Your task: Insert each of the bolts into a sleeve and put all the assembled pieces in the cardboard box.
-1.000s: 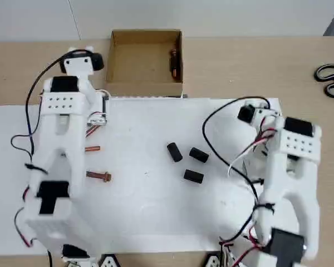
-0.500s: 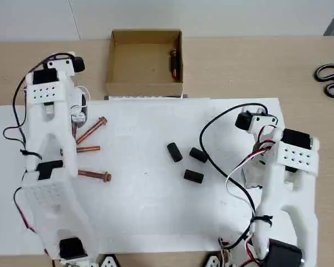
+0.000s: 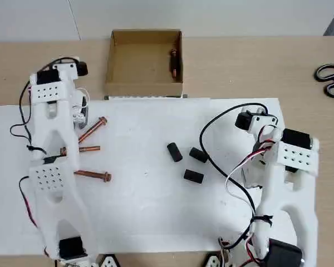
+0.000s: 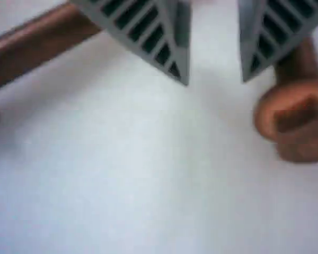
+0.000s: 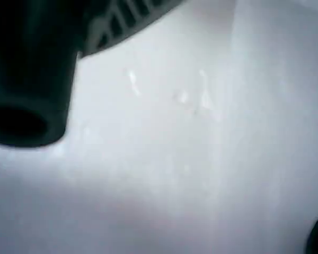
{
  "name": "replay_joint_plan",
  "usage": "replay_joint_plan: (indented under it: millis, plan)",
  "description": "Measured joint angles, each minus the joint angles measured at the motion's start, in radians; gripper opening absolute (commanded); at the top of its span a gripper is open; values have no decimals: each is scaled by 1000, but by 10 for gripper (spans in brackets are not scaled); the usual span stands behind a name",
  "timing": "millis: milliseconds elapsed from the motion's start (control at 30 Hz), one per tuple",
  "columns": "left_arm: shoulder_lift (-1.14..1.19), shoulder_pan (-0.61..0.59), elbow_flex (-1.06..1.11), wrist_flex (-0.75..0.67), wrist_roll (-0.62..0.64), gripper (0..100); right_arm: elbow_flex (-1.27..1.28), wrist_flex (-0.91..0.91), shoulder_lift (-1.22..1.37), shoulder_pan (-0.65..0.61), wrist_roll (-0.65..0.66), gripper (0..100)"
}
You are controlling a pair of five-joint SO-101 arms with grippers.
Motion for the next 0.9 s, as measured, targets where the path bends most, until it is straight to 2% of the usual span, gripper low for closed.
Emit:
replay_joint_plan:
  millis: [200,467,767,900]
  plan:
    - [2,-44,-31,17,-37,108,0,0,0,0,0,8]
    - [-15,-38,-49,25,-51,110,0,0,0,0,0,8]
    - [-281,-20,121,26,-51,108,0,0,0,0,0,8]
    - [-321,-46,196,26,-28,107,0,0,0,0,0,8]
